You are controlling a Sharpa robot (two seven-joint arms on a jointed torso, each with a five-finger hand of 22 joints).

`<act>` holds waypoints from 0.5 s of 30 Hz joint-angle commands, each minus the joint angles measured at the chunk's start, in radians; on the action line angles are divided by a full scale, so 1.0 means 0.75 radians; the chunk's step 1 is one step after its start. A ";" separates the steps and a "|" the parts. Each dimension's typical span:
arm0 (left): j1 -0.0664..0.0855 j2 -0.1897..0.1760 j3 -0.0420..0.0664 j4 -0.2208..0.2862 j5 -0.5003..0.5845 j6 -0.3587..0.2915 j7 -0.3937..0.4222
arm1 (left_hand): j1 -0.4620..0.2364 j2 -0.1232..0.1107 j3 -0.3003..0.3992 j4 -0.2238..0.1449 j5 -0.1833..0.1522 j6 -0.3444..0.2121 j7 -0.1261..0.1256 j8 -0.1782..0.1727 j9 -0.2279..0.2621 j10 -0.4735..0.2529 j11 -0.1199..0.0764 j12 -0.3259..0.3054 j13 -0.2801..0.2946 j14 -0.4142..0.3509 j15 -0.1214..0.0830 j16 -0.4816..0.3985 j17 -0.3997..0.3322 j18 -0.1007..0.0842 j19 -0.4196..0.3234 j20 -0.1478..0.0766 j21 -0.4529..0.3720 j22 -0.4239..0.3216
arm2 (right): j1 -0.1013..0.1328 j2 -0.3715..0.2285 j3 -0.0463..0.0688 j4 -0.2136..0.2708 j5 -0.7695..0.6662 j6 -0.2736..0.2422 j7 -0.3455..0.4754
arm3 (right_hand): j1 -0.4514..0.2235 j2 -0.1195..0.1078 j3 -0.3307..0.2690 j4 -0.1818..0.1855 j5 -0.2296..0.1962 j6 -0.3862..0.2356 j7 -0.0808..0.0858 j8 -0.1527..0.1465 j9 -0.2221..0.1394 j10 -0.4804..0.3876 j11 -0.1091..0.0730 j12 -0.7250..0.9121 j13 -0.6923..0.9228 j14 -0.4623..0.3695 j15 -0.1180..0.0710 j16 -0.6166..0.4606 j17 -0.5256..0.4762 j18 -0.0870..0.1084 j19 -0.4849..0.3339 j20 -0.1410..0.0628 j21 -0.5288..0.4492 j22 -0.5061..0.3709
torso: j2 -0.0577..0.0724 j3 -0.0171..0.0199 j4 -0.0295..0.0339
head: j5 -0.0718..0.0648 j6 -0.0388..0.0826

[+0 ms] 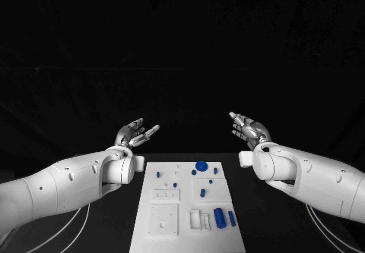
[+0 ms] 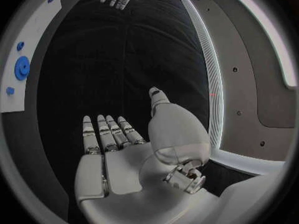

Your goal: Assemble the parts on the task board

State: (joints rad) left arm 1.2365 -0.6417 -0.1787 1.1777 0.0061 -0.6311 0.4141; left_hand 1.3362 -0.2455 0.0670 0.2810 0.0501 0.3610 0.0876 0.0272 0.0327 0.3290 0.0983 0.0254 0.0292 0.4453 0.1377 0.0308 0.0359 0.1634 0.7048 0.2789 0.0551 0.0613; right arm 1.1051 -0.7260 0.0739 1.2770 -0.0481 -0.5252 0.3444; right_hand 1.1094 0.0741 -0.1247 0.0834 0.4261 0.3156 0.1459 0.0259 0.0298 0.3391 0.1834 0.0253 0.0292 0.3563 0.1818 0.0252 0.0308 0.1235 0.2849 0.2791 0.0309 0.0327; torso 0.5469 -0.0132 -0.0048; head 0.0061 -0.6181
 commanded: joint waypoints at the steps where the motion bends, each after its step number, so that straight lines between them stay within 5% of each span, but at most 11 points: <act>1: 0.039 0.031 -0.025 -0.084 0.002 0.170 -0.094 | 0.068 -0.012 0.001 0.021 0.008 0.027 0.002 0.009 0.003 0.022 0.005 0.008 0.003 0.025 0.005 0.010 0.004 0.032 0.037 0.012 0.011 0.004 | 0.017 0.017 0.019 -0.090 -0.109 0.332 -0.183 | 0.134 0.002 0.000 -0.046 -0.030 0.039 0.024 0.009 0.004 0.038 0.011 0.009 0.003 0.048 0.011 0.012 0.004 0.033 0.020 0.016 0.011 0.003 | 0.000 -0.0006 -0.0002 | 0.000 0.000; 5: 0.075 0.058 -0.058 -0.159 0.003 0.214 -0.120 | 0.068 -0.011 0.001 0.021 0.007 0.029 0.004 0.010 0.003 0.025 0.007 0.008 0.003 0.025 0.004 0.010 0.004 0.032 0.034 0.012 0.011 0.004 | 0.036 0.035 0.043 -0.187 -0.146 0.467 -0.265 | 0.211 -0.003 0.035 -0.110 -0.080 0.063 0.025 0.010 0.005 0.065 0.012 0.010 0.005 0.078 0.012 0.013 0.006 0.037 0.037 0.015 0.014 0.005 | 0.000 -0.0006 -0.0002 | 0.000 0.000; 10: 0.090 0.069 -0.072 -0.191 0.003 0.232 -0.131 | 0.069 -0.012 0.000 0.021 0.007 0.030 0.005 0.010 0.003 0.027 0.008 0.008 0.003 0.026 0.004 0.010 0.004 0.032 0.036 0.012 0.011 0.004 | 0.050 0.049 0.061 -0.262 -0.174 0.571 -0.327 | 0.282 -0.012 0.083 -0.209 -0.096 0.164 0.036 0.017 0.011 0.173 0.015 0.015 0.010 0.190 0.014 0.019 0.012 0.055 0.122 0.012 0.028 0.012 | 0.000 -0.0006 -0.0002 | 0.000 0.000; 12: 0.090 0.069 -0.072 -0.191 0.003 0.232 -0.131 | 0.070 -0.011 0.000 0.021 0.007 0.032 0.008 0.010 0.003 0.030 0.010 0.008 0.003 0.028 0.004 0.010 0.004 0.032 0.037 0.012 0.011 0.004 | 0.053 0.052 0.065 -0.279 -0.180 0.594 -0.341 | 0.311 -0.019 0.111 -0.265 -0.098 0.243 0.041 0.020 0.014 0.261 0.020 0.019 0.014 0.285 0.019 0.023 0.016 0.068 0.209 0.007 0.045 0.018 | 0.000 -0.0006 -0.0002 | 0.000 0.000; 15: 0.090 0.069 -0.072 -0.191 0.003 0.232 -0.131 | 0.072 0.007 0.015 0.019 0.005 0.054 0.026 0.011 0.004 0.066 0.022 0.010 0.005 0.061 0.005 0.012 0.006 0.035 0.055 0.011 0.013 0.006 | 0.056 0.054 0.069 -0.292 -0.185 0.613 -0.352 | 0.340 -0.029 0.154 -0.340 -0.097 0.428 0.040 0.031 0.023 0.457 0.026 0.026 0.022 0.533 0.029 0.035 0.025 0.063 0.517 -0.040 0.114 0.042 | 0.000 -0.0006 -0.0002 | 0.000 0.000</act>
State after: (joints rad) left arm 1.3026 -0.5938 -0.2334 1.0350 0.0063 -0.4939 0.3287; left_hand 1.3870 -0.2472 0.0719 0.2974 0.0500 0.3938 0.1062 0.0312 0.0351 0.3702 0.1131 0.0289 0.0321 0.4827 0.1400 0.0349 0.0387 0.1790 0.7391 0.2876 0.0616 0.0639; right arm 1.1460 -0.6855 0.1242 1.0587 -0.1516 -0.1588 0.1250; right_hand 1.3002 0.0641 -0.0641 -0.0671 0.3679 0.4561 0.1548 0.0370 0.0383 0.4903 0.1955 0.0340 0.0370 0.5247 0.1938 0.0345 0.0402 0.1549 0.4152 0.2834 0.0610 0.0447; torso 0.5469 -0.0136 -0.0049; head 0.0061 -0.6182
